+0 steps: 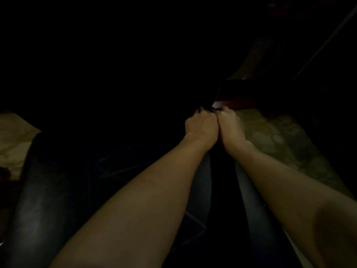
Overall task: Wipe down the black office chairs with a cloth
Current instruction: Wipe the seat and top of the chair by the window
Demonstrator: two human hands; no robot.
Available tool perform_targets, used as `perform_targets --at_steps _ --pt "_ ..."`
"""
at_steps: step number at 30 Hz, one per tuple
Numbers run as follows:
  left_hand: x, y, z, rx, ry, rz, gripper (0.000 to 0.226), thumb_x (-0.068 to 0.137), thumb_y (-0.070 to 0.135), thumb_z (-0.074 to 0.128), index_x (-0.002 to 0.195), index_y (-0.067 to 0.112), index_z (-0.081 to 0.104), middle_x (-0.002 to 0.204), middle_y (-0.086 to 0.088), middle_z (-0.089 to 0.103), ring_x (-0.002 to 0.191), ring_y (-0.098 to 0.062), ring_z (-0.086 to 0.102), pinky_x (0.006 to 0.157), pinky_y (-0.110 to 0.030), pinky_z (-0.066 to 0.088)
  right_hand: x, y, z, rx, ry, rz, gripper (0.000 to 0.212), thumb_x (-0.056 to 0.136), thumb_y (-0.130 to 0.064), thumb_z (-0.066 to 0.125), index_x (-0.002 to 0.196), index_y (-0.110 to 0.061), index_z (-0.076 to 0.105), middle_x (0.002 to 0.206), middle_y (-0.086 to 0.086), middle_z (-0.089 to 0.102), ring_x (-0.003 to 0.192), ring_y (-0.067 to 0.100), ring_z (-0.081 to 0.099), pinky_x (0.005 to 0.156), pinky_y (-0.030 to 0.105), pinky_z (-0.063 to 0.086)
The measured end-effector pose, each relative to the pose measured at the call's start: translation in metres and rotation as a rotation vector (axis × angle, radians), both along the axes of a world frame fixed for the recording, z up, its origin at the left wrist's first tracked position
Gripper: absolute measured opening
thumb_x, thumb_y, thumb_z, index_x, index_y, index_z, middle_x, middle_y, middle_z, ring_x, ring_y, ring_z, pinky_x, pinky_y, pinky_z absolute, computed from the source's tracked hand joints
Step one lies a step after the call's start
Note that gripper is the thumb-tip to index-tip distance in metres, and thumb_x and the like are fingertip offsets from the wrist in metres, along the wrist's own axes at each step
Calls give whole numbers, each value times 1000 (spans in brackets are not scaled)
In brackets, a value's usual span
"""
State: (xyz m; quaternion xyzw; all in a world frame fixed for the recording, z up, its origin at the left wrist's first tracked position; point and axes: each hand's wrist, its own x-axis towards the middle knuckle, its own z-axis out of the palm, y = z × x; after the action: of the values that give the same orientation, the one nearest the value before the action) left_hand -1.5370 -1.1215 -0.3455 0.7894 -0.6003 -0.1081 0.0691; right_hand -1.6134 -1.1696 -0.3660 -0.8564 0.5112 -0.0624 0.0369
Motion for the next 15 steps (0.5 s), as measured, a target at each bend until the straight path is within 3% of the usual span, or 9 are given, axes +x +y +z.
perform_targets --at_steps 4,11,15 --pt "28 26 8 30 40 44 29 99 10 47 127 7 53 129 -12 54 114 -26 56 82 -34 47 30 22 7 -24 1 65 22 94 -8 51 111 -6 66 118 17 59 110 34 53 78 32 41" --pt "99 93 11 79 -75 169 32 97 9 49 128 5 51 132 -16 51 121 -29 51 87 -37 49 109 84 13 23 -26 170 29 97 -9 47 122 -7 62 125 13 55 120 30 43 77 32 44" --pt "139 131 7 64 -105 252 29 97 9 47 126 6 52 127 -14 54 115 -29 55 80 -37 50 151 122 14 42 -45 224 28 97 -13 50 122 -11 62 127 10 53 122 29 41 72 31 42"
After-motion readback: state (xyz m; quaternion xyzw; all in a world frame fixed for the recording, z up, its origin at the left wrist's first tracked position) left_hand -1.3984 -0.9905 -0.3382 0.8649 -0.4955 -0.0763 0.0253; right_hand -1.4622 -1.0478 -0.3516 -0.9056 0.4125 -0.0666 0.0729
